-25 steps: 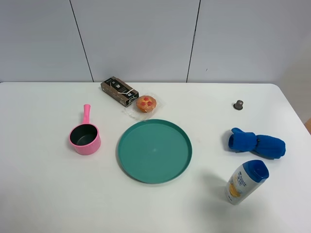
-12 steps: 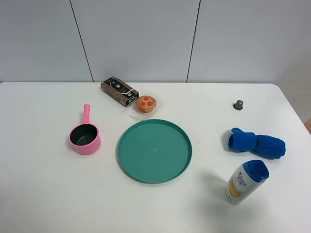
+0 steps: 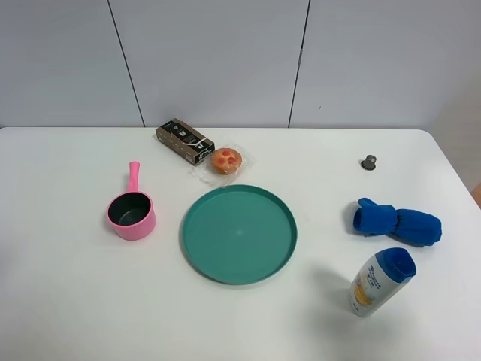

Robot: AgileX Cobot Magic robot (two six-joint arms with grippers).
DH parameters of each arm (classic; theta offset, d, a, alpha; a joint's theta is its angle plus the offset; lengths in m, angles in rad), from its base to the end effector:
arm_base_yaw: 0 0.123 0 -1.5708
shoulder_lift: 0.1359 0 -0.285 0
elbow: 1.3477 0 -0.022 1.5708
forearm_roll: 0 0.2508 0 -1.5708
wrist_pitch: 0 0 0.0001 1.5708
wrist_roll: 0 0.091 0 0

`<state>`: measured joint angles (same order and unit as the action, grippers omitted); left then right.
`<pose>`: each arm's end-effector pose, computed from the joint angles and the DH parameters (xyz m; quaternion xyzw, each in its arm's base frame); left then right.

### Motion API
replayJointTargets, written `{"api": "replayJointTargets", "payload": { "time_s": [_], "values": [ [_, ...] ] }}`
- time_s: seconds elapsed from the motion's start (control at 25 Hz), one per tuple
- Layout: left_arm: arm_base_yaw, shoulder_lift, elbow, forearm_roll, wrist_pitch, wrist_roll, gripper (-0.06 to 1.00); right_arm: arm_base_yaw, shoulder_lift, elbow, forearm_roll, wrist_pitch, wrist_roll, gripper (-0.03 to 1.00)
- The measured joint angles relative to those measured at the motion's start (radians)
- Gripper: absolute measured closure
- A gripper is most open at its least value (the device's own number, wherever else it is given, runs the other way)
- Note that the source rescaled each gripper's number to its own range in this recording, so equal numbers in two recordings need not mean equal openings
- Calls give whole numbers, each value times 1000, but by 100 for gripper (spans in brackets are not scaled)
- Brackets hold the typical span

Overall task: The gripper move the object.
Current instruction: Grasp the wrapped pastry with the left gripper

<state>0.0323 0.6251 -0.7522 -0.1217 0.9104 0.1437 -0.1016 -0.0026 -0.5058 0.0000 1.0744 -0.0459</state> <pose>0.1039 -0.0054 0.3365 0.0369 0.9035 -0.0219 0.4263 -0.0064 0.0007 0.2778 0.0238 0.8543 -0.0383 0.5179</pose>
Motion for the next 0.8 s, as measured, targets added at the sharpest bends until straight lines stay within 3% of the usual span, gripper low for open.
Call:
{"api": "replayJointTargets", "payload": {
  "time_s": [0.4,0.8],
  "values": [
    [-29,317,-177,-4,-16,-1,-5,0,0,0,0,0,0,-3],
    [-274,596,-369,-4,-113,0,-5,0,0,0,0,0,0,-3]
  ]
}}
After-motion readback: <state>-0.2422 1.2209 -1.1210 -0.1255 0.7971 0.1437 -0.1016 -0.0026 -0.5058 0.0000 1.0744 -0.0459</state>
